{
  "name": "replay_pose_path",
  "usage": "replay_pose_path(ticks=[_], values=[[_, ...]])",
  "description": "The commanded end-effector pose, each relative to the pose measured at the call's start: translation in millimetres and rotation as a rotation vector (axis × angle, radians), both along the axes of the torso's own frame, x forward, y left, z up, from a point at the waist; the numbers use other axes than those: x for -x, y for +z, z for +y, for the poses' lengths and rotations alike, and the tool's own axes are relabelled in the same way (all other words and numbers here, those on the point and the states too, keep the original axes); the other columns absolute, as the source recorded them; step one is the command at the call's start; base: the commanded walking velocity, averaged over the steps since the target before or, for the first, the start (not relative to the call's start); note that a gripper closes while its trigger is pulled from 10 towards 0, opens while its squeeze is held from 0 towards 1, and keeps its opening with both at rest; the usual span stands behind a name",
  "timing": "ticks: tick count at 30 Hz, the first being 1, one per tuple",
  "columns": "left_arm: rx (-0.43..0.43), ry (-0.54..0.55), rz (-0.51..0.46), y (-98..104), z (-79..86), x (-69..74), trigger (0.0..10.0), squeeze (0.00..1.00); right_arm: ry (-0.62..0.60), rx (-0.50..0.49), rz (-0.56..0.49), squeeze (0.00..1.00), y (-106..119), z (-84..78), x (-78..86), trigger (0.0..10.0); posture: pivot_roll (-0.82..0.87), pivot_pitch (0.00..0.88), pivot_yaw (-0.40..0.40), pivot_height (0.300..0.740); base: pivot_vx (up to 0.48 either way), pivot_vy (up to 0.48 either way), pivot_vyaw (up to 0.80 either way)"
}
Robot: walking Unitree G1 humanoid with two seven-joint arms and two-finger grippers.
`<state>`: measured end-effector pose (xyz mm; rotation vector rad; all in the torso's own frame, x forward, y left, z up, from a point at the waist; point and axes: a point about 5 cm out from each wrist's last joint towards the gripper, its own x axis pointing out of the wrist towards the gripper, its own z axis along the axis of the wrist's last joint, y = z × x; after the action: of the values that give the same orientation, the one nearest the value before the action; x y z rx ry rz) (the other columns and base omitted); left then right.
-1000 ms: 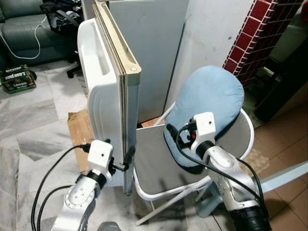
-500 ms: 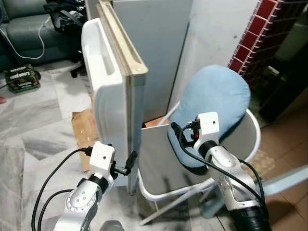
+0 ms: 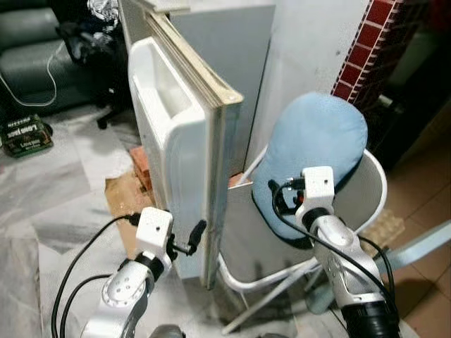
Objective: Restocking fridge
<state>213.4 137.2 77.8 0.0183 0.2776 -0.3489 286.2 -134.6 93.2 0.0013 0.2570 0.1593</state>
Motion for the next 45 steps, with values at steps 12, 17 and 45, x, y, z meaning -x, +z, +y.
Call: replay_pose_path(ticks=[12,17,45], values=[[-0.023,0.095,-0.043,7,10.5,-6.9,10.0,0.00,-0.066,0.029,-0.047,0.00,6,2.5,-12.4,10.0,0.10,0.000,-0.069,0.740,0.000,0.240,0.00],[-0.002,0.151,-0.063,9,15.0,-9.4,10.0,0.00,-0.113,0.039,-0.040,0.00,4,1.4,-15.9,10.0,0.11,0.000,-0.072,0.740,0.000,0.000,0.00],[0.002,0.322,0.173,-16,31.7,-7.7,10.0,0.00,0.453,-0.205,-0.137,0.00,99,153.0,-37.0,10.0,0.13,0.000,-0.085,0.740,0.000,0.000,0.00]])
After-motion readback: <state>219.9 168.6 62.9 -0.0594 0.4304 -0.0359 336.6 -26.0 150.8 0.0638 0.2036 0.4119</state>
